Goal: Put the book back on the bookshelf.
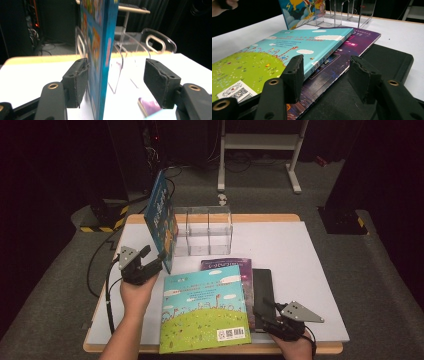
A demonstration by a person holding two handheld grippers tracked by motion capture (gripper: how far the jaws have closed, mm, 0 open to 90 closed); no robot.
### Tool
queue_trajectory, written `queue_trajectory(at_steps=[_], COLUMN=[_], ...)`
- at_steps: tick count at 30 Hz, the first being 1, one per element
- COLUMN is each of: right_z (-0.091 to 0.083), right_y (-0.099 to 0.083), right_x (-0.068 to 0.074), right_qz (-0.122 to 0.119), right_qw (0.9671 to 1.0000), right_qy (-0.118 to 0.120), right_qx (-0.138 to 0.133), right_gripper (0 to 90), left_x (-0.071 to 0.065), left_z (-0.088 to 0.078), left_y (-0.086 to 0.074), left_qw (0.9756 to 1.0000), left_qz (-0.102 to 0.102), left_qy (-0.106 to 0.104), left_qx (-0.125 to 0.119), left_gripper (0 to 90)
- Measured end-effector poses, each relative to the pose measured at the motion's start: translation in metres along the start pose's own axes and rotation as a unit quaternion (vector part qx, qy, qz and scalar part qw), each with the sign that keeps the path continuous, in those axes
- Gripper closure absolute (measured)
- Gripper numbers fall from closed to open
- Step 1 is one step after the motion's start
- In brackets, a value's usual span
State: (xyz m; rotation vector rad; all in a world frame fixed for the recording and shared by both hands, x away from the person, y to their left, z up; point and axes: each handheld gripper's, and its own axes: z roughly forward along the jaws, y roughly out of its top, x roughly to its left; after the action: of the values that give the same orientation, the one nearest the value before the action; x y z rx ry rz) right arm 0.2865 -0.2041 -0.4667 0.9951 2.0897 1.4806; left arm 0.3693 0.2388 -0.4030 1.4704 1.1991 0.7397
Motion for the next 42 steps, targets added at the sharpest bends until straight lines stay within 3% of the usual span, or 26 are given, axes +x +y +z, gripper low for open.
queue_trajectory(at_steps=[7, 11, 14, 16, 19, 21, 25, 27, 30, 32, 35, 37, 39, 42], right_z=[0.003, 0.003, 0.002, 0.002, 0.001, 0.002, 0.006, 0.008, 0.014, 0.019, 0.029, 0.034, 0.034, 0.033], right_y=[-0.002, -0.003, -0.002, -0.002, -0.002, -0.002, 0.001, 0.005, 0.015, 0.021, 0.027, 0.029, 0.026, 0.023], right_x=[0.0, 0.0, -0.001, 0.0, 0.002, 0.003, 0.007, 0.008, 0.012, 0.015, 0.019, 0.02, 0.023, 0.025], right_qz=[0.0, 0.0, -0.003, -0.004, -0.007, -0.009, -0.019, -0.017, -0.015, -0.014, -0.019, -0.01, -0.018, -0.019], right_qw=[1.0, 0.9999, 0.9999, 0.9997, 0.9993, 0.9993, 0.9987, 0.9988, 0.9988, 0.9988, 0.9981, 0.998, 0.9976, 0.9972], right_qy=[-0.007, -0.007, -0.009, -0.019, -0.031, -0.029, -0.032, -0.031, -0.03, -0.026, -0.027, -0.02, -0.026, -0.015], right_qx=[0.007, 0.011, 0.014, 0.016, 0.019, 0.023, 0.034, 0.034, 0.035, 0.038, 0.052, 0.06, 0.062, 0.071], right_gripper=[41.4, 40.3, 38.2, 35.5, 35.2, 35.0, 34.0, 33.7, 32.8, 32.8, 31.8, 31.0, 31.2, 30.9], left_x=[0.001, -0.006, -0.008, -0.01, -0.014, -0.015, -0.011, -0.01, -0.011, -0.012, -0.014, -0.016, -0.017, -0.017], left_z=[-0.019, -0.029, -0.034, -0.036, -0.036, -0.036, -0.036, -0.035, -0.033, -0.029, -0.028, -0.029, -0.029, -0.03], left_y=[-0.023, -0.039, -0.051, -0.063, -0.08, -0.089, -0.097, -0.101, -0.106, -0.109, -0.113, -0.114, -0.114, -0.115], left_qw=[0.9991, 0.997, 0.9954, 0.9925, 0.9876, 0.9846, 0.9793, 0.9745, 0.9704, 0.9642, 0.9587, 0.96, 0.9602, 0.9621], left_qz=[0.011, 0.024, 0.027, 0.027, 0.044, 0.044, 0.013, 0.002, -0.005, -0.007, -0.009, -0.011, -0.006, -0.007], left_qy=[-0.03, -0.054, -0.057, -0.05, -0.045, -0.051, -0.079, -0.097, -0.105, -0.118, -0.126, -0.123, -0.121, -0.118], left_qx=[0.028, 0.05, 0.073, 0.108, 0.144, 0.161, 0.186, 0.202, 0.217, 0.238, 0.255, 0.252, 0.252, 0.246], left_gripper=[36.7, 35.7, 33.0, 32.1, 30.0, 28.3, 24.8, 22.3, 20.6, 19.8, 19.6, 18.5, 18.6, 18.8])
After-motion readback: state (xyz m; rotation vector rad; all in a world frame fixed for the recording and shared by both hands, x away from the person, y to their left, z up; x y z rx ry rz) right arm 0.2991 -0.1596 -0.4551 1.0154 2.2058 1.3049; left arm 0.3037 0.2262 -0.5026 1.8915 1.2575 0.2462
